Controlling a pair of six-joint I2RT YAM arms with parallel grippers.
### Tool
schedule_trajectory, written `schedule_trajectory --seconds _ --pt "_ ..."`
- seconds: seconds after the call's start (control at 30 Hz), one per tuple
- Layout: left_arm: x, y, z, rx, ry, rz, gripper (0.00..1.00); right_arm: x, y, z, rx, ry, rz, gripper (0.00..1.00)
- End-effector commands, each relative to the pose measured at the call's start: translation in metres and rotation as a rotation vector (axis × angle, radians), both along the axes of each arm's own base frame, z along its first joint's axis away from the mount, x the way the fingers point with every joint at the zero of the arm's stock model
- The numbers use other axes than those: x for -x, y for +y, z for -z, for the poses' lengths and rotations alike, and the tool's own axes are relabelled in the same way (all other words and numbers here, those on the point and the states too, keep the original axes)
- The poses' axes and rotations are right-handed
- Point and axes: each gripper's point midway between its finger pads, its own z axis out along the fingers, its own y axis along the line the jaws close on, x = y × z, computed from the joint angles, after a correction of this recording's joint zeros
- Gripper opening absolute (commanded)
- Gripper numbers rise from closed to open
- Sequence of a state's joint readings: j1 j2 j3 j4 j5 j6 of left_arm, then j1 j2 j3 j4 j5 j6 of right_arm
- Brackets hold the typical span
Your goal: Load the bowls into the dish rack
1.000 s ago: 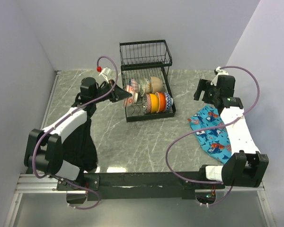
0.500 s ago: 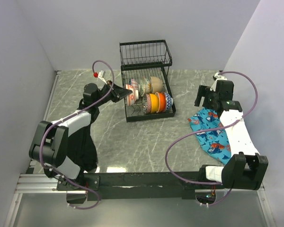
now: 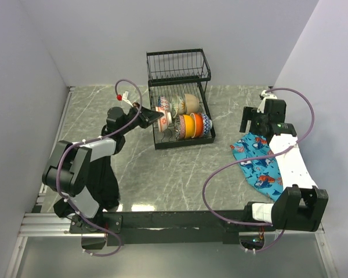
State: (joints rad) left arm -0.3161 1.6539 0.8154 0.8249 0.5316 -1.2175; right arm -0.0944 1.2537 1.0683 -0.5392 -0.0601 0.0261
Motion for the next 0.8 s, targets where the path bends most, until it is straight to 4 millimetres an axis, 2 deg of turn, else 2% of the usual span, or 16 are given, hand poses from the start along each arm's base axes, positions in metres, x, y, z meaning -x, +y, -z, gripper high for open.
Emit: schedule_trajectory --seconds 0.0,0.2,0.27,0.37,0.43,0.77 --pt "-0.005 -0.005 -0.024 0.068 -0.084 -0.002 0.01 -0.008 -0.007 -0.007 0.026 -0.026 0.011 0.97" --pt "-0.010 -0.014 -0.012 0.085 -0.071 0.025 0.01 -0.004 -0.007 0.001 0.027 -0.005 0.010 0.97" --pt "-0.011 -0.018 -0.016 0.105 -0.085 0.047 0.01 -0.004 -0.007 0.002 0.026 -0.003 0.012 0.97" --pt "-0.016 -0.023 -0.008 0.137 -0.078 0.072 0.01 -0.004 -0.009 0.005 0.043 0.001 0.001 0.97" --pt "-0.016 -0.026 -0.011 0.158 -0.079 0.096 0.01 -0.003 -0.010 0.007 0.052 0.005 -0.004 0.97" --pt "-0.024 -0.041 0.002 0.205 -0.044 0.156 0.01 -0.003 -0.014 0.008 0.077 0.026 -0.001 0.97"
